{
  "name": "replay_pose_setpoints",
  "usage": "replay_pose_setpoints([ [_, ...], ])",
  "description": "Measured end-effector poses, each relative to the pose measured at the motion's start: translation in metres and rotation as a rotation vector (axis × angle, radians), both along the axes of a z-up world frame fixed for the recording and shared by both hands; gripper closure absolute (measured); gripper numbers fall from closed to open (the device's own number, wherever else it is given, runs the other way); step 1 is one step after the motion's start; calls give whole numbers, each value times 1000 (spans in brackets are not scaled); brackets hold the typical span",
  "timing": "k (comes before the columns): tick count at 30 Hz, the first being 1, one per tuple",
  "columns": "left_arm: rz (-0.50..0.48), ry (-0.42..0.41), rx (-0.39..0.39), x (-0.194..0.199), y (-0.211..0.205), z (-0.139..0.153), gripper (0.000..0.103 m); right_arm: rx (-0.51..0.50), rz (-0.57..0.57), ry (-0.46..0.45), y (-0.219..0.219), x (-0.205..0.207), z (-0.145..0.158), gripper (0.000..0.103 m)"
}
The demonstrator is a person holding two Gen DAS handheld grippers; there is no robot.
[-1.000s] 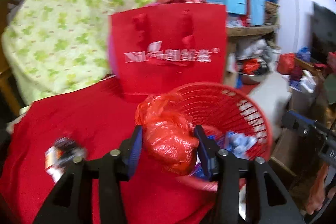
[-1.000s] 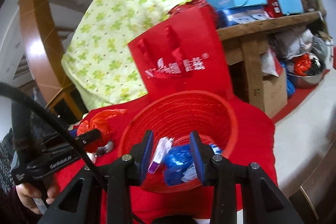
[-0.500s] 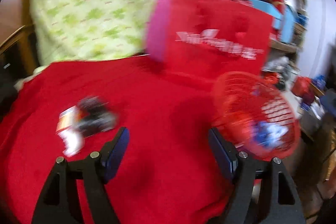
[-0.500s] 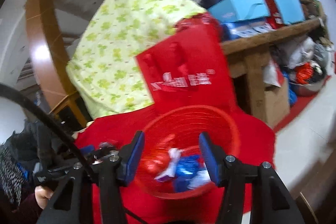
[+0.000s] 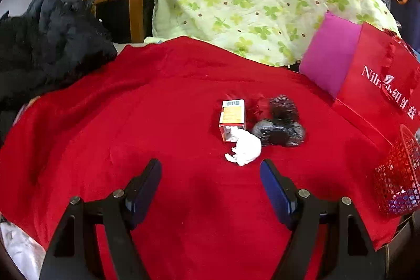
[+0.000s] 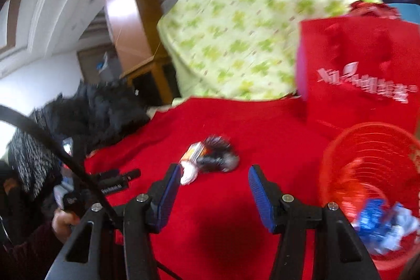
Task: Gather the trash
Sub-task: 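Move both open tools back over the remaining trash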
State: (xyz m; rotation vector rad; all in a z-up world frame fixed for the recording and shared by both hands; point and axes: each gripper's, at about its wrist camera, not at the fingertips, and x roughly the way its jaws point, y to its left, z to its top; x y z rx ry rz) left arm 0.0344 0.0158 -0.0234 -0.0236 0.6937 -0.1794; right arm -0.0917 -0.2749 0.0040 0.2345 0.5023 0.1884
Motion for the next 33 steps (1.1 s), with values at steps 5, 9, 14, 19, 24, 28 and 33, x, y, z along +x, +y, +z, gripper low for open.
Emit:
replay_pose_setpoints([
  [5,-30,20,-15,21,-8,-13,25,12,41,105,10,73,-33,44],
  [9,-65,41,-35,41,-18,-24,25,32,63,172,13,130,-58,43],
  [14,-102,59,-43,68,-28,-39,25,26,97,230,15,193,-92,36],
  [19,-115,69,-38,87,-30,-51,25,10,126,256,14,238,-118,36],
  [24,-69,71,-42,89,-17,-58,25,-33,118,262,19,255,-121,36],
  [28,6,91,-13,88,-3,-73,25,71,158,166,15,226,-91,36],
  [33,59,104,-48,74,16,-64,25,5,194,-3,40,177,-39,21],
])
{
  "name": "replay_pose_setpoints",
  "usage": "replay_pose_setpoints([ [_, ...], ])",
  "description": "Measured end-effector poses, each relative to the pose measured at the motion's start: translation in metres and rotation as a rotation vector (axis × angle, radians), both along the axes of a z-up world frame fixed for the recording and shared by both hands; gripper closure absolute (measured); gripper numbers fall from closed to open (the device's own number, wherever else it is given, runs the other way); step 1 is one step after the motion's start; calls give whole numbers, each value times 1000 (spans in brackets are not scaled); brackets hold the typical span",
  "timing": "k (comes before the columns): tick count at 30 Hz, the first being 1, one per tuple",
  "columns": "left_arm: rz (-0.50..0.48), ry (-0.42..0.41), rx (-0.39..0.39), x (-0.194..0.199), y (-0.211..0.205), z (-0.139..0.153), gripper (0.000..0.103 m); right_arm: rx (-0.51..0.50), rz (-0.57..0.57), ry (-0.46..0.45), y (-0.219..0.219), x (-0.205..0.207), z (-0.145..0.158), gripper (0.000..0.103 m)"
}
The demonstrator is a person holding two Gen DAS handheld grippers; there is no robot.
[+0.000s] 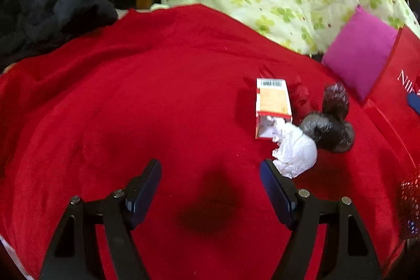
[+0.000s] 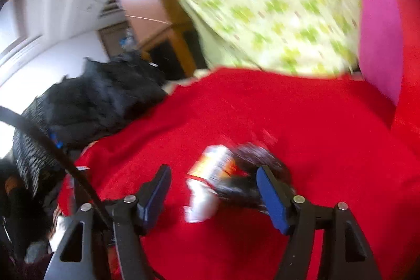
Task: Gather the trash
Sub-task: 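Move both open tools back over the remaining trash, then grasp the white tissue with the left tool while the right tool grasps the black plastic bundles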
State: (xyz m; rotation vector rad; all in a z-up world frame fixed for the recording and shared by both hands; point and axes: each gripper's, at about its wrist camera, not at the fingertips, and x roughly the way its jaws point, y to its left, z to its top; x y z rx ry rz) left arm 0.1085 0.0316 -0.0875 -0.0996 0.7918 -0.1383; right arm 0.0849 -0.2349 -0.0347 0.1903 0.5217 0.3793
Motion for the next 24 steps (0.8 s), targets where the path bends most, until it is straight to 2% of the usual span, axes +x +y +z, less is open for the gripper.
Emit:
replay_pose_setpoints([
  [2,11,-14,12,-8,3,10,25,-19,-17,-43,3,-10,9,10],
  [4,23,-22,1,-17,8,15,25,22,-35,3,5,3,19,10],
  [5,40,-24,2,-21,13,16,25,48,-15,42,12,12,29,10],
  [6,56,-19,4,-25,16,15,25,59,13,41,19,15,37,10],
  [10,113,3,8,-33,35,14,25,-29,150,-93,70,-12,75,10],
  [12,151,2,28,-34,44,15,25,4,220,-172,83,-41,82,10],
  [14,172,0,-3,-34,53,18,25,51,258,-204,84,-58,81,11],
  [16,170,-10,0,-35,51,21,25,99,261,-170,78,-62,74,11],
  [17,163,-14,7,-36,48,21,25,112,249,-152,74,-61,71,14],
  [18,153,-14,9,-37,44,21,25,110,234,-139,70,-58,69,22],
  [19,138,-12,4,-36,39,21,25,97,219,-133,65,-57,69,24],
  [22,77,-10,-16,-27,18,20,25,79,160,-141,44,-54,67,23],
  [24,32,-8,-22,-19,1,19,25,50,101,-113,27,-38,54,10],
])
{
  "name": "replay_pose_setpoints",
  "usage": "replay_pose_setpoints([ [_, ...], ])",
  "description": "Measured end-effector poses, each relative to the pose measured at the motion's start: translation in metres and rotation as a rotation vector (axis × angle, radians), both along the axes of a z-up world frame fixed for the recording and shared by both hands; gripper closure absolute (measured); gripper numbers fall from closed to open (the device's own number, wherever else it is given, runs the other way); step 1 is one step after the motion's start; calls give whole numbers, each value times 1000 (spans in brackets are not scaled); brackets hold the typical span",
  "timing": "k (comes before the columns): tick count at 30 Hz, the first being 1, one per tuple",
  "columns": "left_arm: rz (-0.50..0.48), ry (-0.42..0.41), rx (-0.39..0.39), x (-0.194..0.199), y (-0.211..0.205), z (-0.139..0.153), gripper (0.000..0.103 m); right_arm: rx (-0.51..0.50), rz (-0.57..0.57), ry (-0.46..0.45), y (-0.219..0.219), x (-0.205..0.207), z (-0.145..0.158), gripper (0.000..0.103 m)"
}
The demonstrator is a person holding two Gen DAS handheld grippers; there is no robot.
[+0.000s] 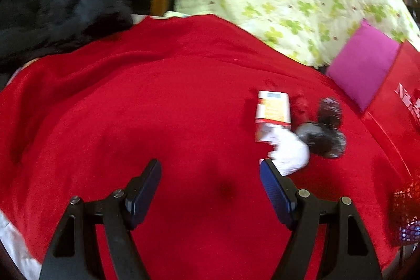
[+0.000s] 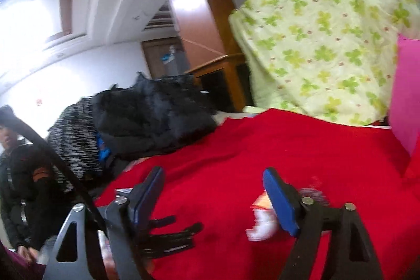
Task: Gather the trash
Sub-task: 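Grasp the white tissue with the left tool while the right tool grasps the black plastic bundles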
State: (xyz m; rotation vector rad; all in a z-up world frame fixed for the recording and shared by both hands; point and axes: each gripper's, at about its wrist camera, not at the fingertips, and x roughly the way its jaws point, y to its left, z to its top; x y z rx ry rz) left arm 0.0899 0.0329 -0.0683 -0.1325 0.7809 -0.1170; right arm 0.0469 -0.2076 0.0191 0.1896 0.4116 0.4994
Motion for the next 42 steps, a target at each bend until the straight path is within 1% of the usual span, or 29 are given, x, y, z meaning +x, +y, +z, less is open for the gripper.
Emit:
replay_pose_setpoints([
  [2,-60,6,-7,11,-19,-3,25,6,-55,76,-24,19,-22,10],
  [4,-103,5,-12,23,-37,-7,25,29,-133,194,-51,49,-58,10],
  [6,-140,16,-25,37,-51,-14,25,33,-171,259,-68,69,-88,10],
  [9,-171,36,-40,50,-63,-26,25,4,-175,331,-76,95,-124,10],
  [11,-190,63,-73,59,-67,-35,25,9,-154,360,-80,107,-139,11],
  [12,-195,73,-93,62,-67,-39,28,9,-142,369,-78,115,-145,11],
  [13,-206,82,-123,65,-66,-41,36,5,-128,373,-75,121,-150,11],
  [14,-222,88,-150,66,-67,-43,41,2,-110,376,-72,127,-153,11],
  [15,-241,92,-166,67,-67,-44,48,1,-86,376,-67,134,-156,11],
  [17,-273,94,-173,66,-69,-44,55,-26,-46,386,-56,146,-163,11],
  [19,-297,101,-203,66,-68,-43,75,-86,-36,413,-45,157,-171,11],
  [21,-309,101,-222,65,-66,-41,82,-67,-1,444,-43,162,-177,31],
  [22,-309,90,-205,62,-67,-38,86,-63,-9,449,-45,162,-178,32],
  [23,-313,85,-197,60,-67,-37,88,-58,-16,448,-46,160,-177,36],
  [24,-320,82,-195,57,-67,-35,90,-51,-18,449,-48,156,-176,42],
  [27,-326,69,-176,48,-66,-27,90,-51,-51,447,-55,139,-170,46],
  [29,-308,55,-164,43,-61,-23,83,-43,-75,444,-59,125,-166,48],
  [30,-301,53,-173,42,-58,-22,65,-38,-89,441,-62,117,-162,48],
  [31,-279,48,-184,41,-54,-21,38,-39,-105,437,-65,109,-159,48],
  [32,-253,40,-181,42,-54,-19,27,-40,-120,435,-68,101,-156,48],
  [33,-228,27,-173,42,-54,-18,21,-37,-136,434,-71,94,-153,48],
  [34,-222,18,-168,44,-56,-19,21,-34,-152,432,-74,87,-150,48],
  [38,-219,62,-129,62,-77,-33,22,-42,-226,396,-85,57,-138,48],
  [39,-219,74,-105,63,-81,-38,32,-32,-245,387,-89,48,-135,48],
  [40,-218,104,-86,66,-85,-45,56,-28,-255,383,-90,45,-133,48],
  [41,-229,144,-101,68,-85,-51,63,-32,-270,373,-92,39,-130,48],
  [42,-229,161,-121,68,-83,-54,63,-44,-281,364,-93,34,-127,48],
])
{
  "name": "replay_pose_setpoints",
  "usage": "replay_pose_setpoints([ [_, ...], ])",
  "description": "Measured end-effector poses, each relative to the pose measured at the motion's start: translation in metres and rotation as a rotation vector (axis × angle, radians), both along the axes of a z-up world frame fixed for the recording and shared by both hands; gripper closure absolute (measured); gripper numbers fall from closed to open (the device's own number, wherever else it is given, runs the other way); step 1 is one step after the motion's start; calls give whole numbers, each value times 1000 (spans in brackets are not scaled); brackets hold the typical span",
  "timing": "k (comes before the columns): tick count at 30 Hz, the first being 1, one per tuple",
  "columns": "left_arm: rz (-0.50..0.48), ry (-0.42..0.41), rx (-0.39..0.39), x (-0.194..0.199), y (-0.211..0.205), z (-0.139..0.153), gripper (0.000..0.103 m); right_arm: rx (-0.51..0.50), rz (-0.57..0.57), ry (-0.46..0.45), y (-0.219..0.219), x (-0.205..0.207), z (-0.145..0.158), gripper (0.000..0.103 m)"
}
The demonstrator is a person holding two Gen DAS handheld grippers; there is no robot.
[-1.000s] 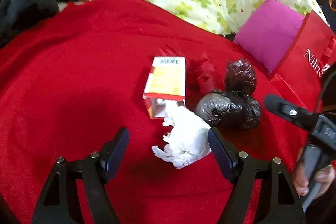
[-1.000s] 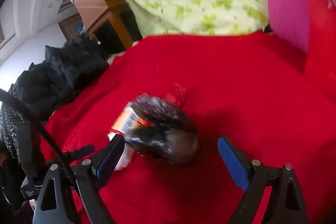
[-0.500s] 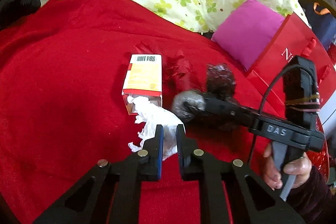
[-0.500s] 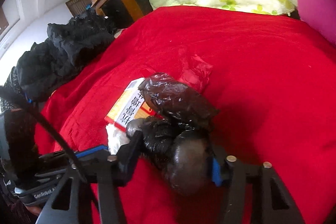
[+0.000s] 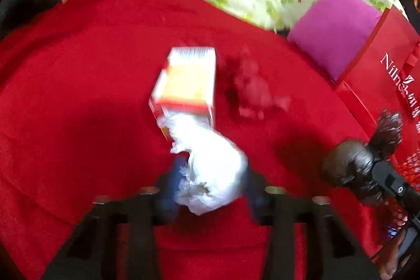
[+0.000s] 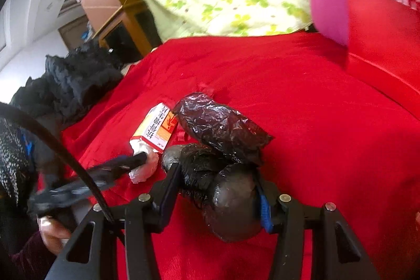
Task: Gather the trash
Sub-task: 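Grasp the white tissue with the left tool while the right tool grasps the black plastic bundles, then carry the white tissue in the left tool while the right tool carries the black bundles to the basket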
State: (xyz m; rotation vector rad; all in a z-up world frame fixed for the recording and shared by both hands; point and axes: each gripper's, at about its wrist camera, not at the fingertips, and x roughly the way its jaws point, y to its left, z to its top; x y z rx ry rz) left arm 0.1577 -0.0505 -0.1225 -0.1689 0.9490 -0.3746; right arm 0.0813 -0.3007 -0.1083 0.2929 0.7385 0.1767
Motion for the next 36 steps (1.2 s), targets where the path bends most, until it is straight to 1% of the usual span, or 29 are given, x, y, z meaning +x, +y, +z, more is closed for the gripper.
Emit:
replay_pose_setpoints([
  [3,16,-32,3,-12,8,8,68,-17,-4,-23,0,-9,9,48],
  [6,27,-81,24,-30,17,26,68,-16,3,-68,5,-17,26,48],
  [8,45,-123,62,-45,26,41,68,-13,14,-98,15,-19,38,48],
  [10,73,-157,74,-59,40,55,68,-6,32,-131,25,-26,53,48],
  [13,134,-194,102,-77,62,71,68,-22,66,-183,45,-36,76,48],
  [16,181,-206,145,-86,79,80,68,-44,86,-188,70,-36,92,48],
  [18,211,-224,163,-96,91,88,68,-40,121,-207,89,-39,107,48],
  [21,254,-245,181,-112,109,100,68,-70,177,-242,119,-52,129,48],
  [24,266,-276,196,-126,114,109,68,3,204,-264,126,-67,135,48],
  [29,257,-308,191,-147,112,120,68,38,231,-306,122,-100,140,48],
  [33,230,-323,187,-162,104,124,68,42,225,-339,114,-126,145,48],
  [36,222,-325,182,-169,101,125,68,24,219,-364,111,-142,150,48],
])
